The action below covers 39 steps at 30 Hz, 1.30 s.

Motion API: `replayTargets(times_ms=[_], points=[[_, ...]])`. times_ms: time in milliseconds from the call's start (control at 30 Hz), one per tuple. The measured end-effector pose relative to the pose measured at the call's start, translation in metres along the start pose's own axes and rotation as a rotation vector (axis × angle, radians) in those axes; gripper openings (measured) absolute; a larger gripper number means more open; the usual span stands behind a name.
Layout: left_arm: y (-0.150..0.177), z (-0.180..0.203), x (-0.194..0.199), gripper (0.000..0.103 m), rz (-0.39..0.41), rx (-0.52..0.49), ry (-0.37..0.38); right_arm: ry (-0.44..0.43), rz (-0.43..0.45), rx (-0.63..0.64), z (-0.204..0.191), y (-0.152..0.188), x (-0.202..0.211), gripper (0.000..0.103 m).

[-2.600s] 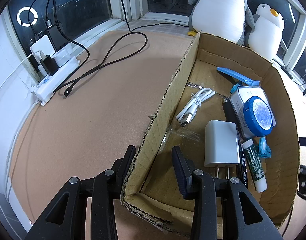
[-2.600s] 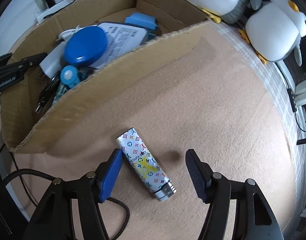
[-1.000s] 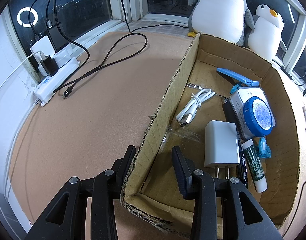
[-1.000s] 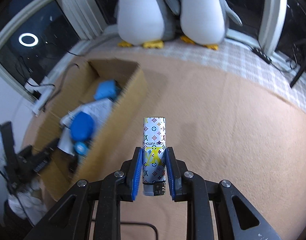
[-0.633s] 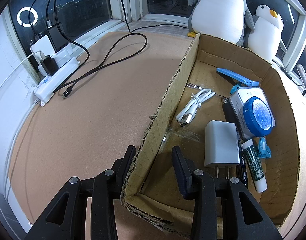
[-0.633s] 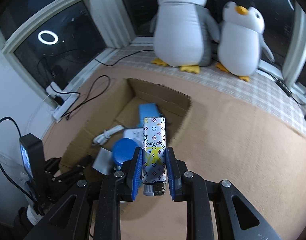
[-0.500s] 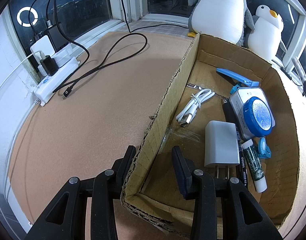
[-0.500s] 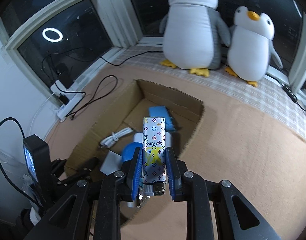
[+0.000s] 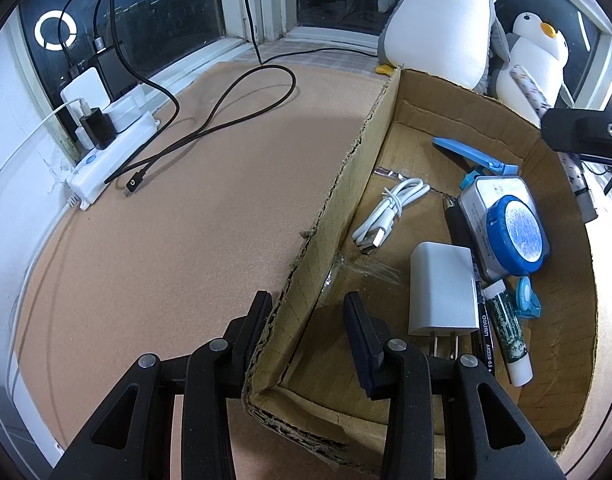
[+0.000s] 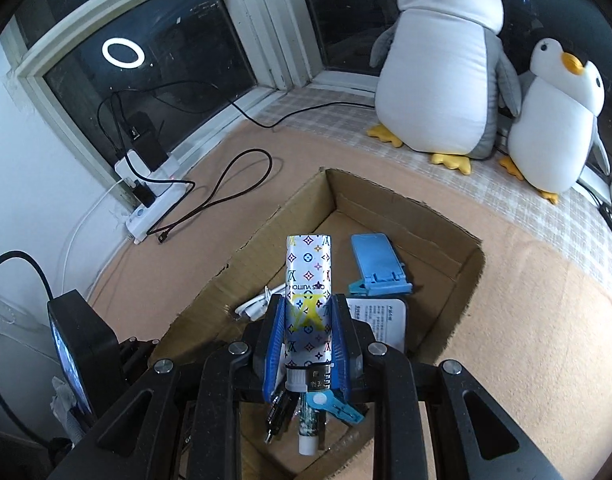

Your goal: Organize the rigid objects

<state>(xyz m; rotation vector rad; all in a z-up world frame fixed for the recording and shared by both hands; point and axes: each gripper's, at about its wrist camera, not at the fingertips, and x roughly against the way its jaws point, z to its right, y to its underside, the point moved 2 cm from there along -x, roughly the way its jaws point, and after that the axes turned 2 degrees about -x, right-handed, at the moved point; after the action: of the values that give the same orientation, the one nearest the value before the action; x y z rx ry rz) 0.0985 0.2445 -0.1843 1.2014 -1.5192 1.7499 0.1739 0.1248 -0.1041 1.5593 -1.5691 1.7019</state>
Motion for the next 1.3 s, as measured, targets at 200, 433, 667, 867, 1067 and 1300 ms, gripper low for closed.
replayTargets(times_ms=[200,433,667,867,1067,1300], points=[[0.0002,-0.0003,0.0,0.041,0.0,0.0,0.0,-0.001,-0.002,0.007,-0.0027,-0.0025,-0.0033,0.021],[0.0008,-0.0006,0.0003,0.041,0.001,-0.001,0.0,-0.006,-0.001,0.006,-0.0017,-0.0041,-0.005,0.021],[0.0008,-0.0007,0.0003,0.041,0.001,-0.001,0.0,0.007,0.018,0.009,-0.0018,-0.0054,-0.0032,0.047],[0.0008,-0.0009,0.0003,0.041,0.001,-0.001,0.0,0.026,0.02,0.01,-0.0006,-0.0054,-0.0035,0.065],[0.0008,-0.001,0.0003,0.041,0.001,-0.001,0.001,0.04,0.013,0.007,0.0021,-0.0041,-0.0037,0.066],[0.0009,-0.0012,0.0003,0.041,0.001,-0.001,0.001,0.05,0.014,0.004,0.006,-0.0002,0.0004,0.067]])
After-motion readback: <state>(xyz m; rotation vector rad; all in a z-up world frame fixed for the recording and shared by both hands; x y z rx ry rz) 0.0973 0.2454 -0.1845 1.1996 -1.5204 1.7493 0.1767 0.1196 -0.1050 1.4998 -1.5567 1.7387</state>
